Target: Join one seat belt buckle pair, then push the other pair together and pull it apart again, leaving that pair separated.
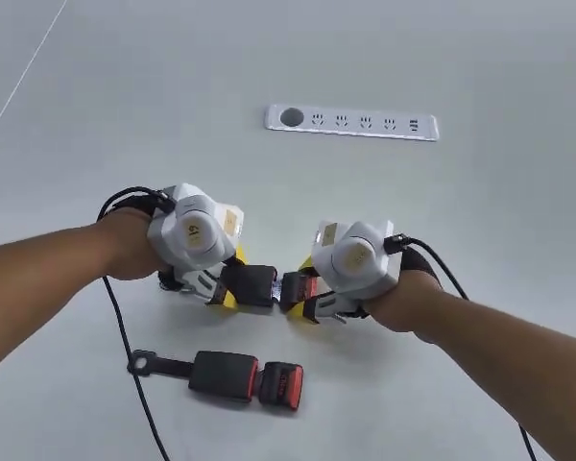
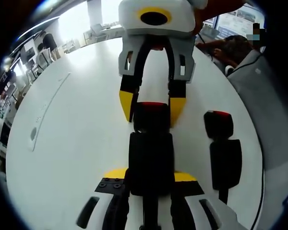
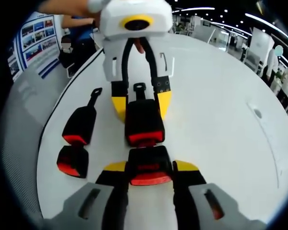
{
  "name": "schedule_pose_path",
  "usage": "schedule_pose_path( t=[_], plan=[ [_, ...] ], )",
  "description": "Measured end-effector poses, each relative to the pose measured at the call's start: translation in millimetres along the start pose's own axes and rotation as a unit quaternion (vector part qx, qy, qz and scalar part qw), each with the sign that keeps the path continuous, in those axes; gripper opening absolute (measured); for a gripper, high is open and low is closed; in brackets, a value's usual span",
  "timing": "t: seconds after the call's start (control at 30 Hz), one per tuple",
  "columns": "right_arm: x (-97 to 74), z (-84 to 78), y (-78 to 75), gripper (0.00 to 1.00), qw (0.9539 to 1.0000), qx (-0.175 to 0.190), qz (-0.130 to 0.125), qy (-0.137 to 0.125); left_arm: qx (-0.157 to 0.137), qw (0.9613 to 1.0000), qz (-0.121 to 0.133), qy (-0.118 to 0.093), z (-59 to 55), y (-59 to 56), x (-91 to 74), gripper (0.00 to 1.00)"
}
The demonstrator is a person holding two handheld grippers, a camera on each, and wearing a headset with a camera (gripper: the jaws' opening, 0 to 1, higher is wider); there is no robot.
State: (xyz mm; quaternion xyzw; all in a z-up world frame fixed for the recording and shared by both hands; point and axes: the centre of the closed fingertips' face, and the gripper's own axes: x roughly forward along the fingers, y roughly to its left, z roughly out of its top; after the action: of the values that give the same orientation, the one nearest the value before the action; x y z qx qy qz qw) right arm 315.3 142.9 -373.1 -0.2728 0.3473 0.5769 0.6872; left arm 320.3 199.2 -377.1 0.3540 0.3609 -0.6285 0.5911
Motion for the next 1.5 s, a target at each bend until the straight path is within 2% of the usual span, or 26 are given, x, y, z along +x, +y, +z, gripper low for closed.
schedule_pose_path(
  t=[0.23, 0.33, 0.43, 0.6, 0.9, 1.03, 1.23, 1.47, 1.5],
  plan=[
    [-2.0, -2.7, -0.5, 0.36, 1.0, -0.003, 0.002, 0.003, -0.002, 1.0, -0.001, -0.002, 0.4, -0.9, -0.7, 0.33],
    [-8.8, -10.5, -2.5, 0.36, 0.9999, -0.005, 0.004, 0.012, -0.005, 1.0, 0.0, -0.005, 2.9, -4.3, -3.6, 0.33],
    [-12.2, -14.1, -2.9, 0.36, 1.0, -0.001, 0.005, -0.001, -0.009, 1.0, 0.002, -0.004, 4.0, -4.1, -3.6, 0.33],
    [-15.7, -17.0, -0.7, 0.36, 1.0, -0.005, 0.005, 0.001, -0.012, 0.9999, 0.004, -0.001, 4.1, -4.6, -3.8, 0.33],
    [-32.8, -41.5, -2.5, 0.36, 1.0, -0.001, 0.003, 0.0, 0.001, 0.9999, -0.001, 0.011, 10.7, -11.4, -9.4, 0.33],
    [-44.2, -52.0, -1.5, 0.36, 1.0, 0.005, 0.002, -0.001, 0.007, 0.9998, -0.005, 0.015, 9.5, -9.9, -8.8, 0.33],
    [-55.6, -67.5, -4.7, 0.36, 0.9999, 0.016, -0.004, -0.004, 0.008, 0.9997, -0.006, 0.021, 13.9, -13.6, -12.2, 0.33],
    [-67.7, -87.4, -7.7, 0.36, 0.9997, 0.023, -0.012, -0.003, 0.009, 0.9996, -0.008, 0.025, 11.4, -10.4, -10.5, 0.33],
    [-73.8, -94.3, -5.9, 0.36, 0.9995, 0.028, -0.013, 0.001, 0.01, 0.9996, -0.008, 0.026, 10.3, -9.3, -9.7, 0.33]
  ],
)
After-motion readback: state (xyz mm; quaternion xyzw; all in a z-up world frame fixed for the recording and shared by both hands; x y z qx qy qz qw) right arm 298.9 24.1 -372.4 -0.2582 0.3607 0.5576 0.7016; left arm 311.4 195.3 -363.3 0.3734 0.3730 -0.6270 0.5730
